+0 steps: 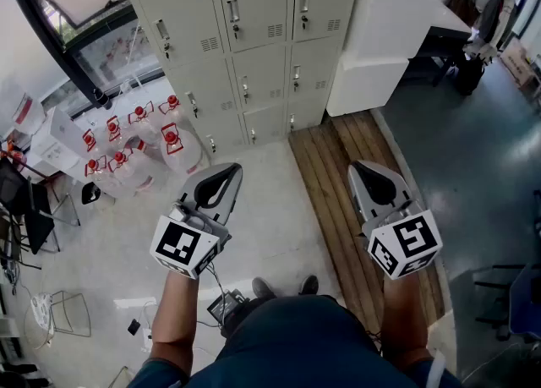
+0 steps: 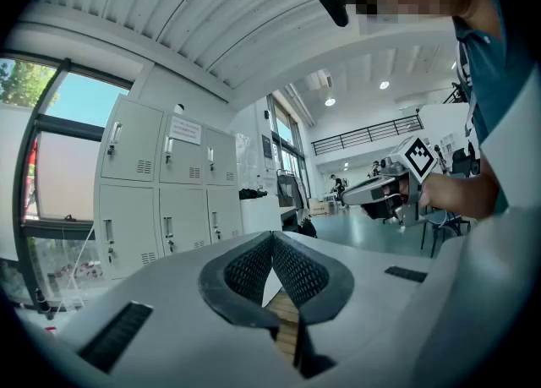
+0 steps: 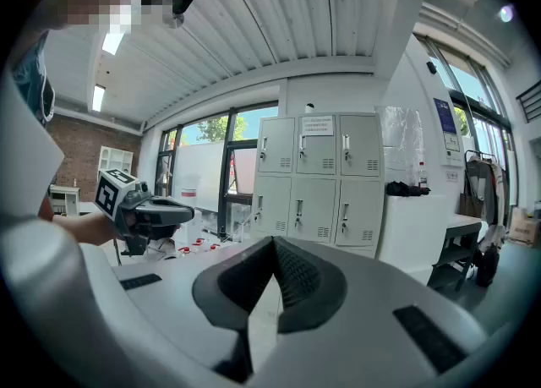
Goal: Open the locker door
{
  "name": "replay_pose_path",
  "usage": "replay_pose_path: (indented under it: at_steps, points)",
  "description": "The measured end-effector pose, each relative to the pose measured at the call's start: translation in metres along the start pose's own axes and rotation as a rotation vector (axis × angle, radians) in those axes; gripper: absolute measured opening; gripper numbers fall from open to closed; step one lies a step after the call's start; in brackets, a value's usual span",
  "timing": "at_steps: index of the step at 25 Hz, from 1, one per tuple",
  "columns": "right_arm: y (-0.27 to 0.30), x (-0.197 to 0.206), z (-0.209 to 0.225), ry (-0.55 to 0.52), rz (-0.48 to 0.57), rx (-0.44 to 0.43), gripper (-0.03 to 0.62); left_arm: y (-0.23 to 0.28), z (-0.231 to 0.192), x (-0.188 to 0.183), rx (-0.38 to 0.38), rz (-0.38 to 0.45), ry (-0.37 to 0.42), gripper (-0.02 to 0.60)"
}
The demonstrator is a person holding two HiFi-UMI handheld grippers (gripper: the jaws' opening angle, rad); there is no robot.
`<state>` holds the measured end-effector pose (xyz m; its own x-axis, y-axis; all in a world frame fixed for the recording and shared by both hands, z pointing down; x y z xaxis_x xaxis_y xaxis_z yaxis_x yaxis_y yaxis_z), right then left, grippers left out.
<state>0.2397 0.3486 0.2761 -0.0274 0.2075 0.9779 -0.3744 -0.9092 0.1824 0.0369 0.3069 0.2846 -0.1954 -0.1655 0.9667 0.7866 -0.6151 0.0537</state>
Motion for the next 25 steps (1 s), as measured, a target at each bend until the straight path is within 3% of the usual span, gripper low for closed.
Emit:
replay_pose_path:
  at_steps: [4, 13, 25]
  points:
    - [0.009, 0.000, -0.008, 0.004, 0.003, 0.002, 0.035, -0.007, -0.014, 0.004, -0.017, -0.045, 0.006, 0.017]
    - [0.027, 0.004, -0.038, 0.017, 0.003, 0.014, 0.035, -0.038, -0.040, 0.011, -0.020, -0.050, 0.009, 0.017]
    - [0.048, 0.009, -0.079, 0.063, 0.030, 0.013, 0.037, -0.068, -0.068, 0.020, 0.018, 0.011, 0.028, 0.017]
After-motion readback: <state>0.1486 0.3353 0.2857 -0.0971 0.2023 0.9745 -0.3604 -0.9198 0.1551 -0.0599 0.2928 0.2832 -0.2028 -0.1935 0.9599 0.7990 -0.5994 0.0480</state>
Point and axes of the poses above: the fingertips, and each gripper's own axes: y forward along the fingers, z to its right, x out of its underside, the point moved 2 cm from there along -y, backward along the fingers, and after that the axes turned 9 degrees about y, right-handed, at the moved point
